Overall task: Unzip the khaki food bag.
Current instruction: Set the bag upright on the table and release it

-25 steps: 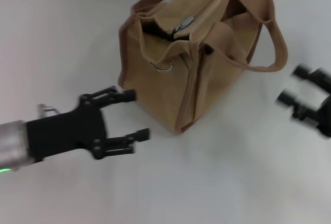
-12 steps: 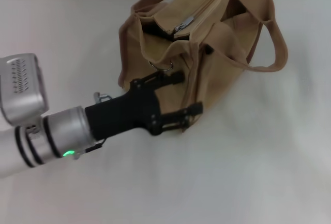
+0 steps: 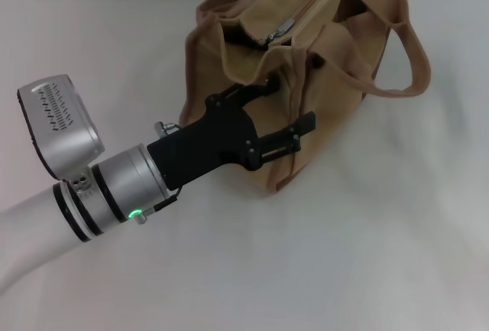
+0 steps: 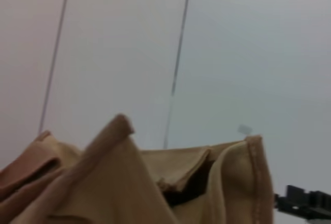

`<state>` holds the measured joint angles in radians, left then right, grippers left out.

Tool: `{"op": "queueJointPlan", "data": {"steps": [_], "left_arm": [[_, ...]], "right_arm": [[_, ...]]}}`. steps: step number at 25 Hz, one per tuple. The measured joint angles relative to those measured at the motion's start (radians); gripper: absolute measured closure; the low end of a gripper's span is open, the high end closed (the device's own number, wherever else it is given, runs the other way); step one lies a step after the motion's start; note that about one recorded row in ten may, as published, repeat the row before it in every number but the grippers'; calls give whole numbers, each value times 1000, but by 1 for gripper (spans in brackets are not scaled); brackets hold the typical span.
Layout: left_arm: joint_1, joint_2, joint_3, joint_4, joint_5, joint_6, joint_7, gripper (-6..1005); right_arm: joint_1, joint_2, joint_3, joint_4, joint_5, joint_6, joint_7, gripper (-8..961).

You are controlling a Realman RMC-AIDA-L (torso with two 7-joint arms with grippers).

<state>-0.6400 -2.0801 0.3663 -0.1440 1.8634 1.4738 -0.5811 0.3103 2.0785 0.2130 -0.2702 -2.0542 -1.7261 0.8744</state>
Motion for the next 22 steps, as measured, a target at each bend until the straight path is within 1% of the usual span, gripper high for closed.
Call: {"op": "queueJointPlan", "data": {"steps": [1,8,14,17,18,22], "left_arm": [[0,0,-24,-17,3,-29,22,195],[-1,0,-39,-3,0,-60,-6,200],[0,3,-49,80,0,-92,-156,203],[3,3,-58,91,0,-95,-167,205],[15,4,-89,101,0,-96,-171,205],[34,6,-121,113,-1,-91,-172,208]], "right_arm": [[-1,0,1,0,0,0,0,162],[-3,0,12,3,0,12,0,162],[1,0,13,11,0,32,0,162],[2,0,13,12,0,47,0,162],[2,0,12,13,0,51,0,162],[3,0,17,13,1,63,0,162]]}}
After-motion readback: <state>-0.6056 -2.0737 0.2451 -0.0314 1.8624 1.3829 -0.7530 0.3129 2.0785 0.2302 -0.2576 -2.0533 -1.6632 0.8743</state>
